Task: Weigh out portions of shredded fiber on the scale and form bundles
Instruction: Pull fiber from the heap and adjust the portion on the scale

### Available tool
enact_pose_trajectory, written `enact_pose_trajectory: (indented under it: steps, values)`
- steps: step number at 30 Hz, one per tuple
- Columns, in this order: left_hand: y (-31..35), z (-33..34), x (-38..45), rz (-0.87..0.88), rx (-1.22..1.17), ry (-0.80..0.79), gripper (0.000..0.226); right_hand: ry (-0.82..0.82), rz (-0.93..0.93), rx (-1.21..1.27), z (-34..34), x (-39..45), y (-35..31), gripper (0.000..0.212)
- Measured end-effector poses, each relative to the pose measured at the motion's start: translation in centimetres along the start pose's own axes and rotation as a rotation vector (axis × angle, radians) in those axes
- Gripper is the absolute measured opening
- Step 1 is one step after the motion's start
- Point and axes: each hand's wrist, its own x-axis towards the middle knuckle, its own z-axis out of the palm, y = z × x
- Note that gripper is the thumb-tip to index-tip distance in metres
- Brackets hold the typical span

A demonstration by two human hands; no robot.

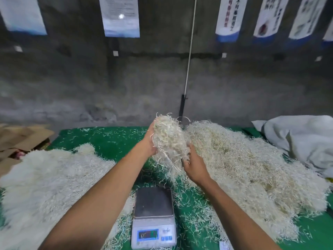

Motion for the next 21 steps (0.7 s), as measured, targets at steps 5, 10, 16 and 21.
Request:
enact_pose_trajectory:
  steps: [5, 10, 16, 21]
  values:
    - [-0.1, -2.0, 1.9, 0.172, 0.780, -0.066, 0.059, 0.083, 0.428, 0.542, -3.0, 3.0, 0.1, 0.021]
    - [-5.0, -4.2, 3.9, 0.332, 1.437, -0.104, 0.082, 0.061, 0.513, 1.176, -5.5, 6.3, -3.2, 0.016]
    - [-4.3, -5.1, 6.2, 0.192, 0.569, 0.383, 0.027, -0.168, 0.460, 1.085, -2.3, 3.9, -1.0, 0.040]
    - [-2.5, -8.1, 7.1, -0.130, 0.076, 0.214, 0.048, -0.348, 0.080, -0.379, -1.6, 2.2, 3.5, 0.035]
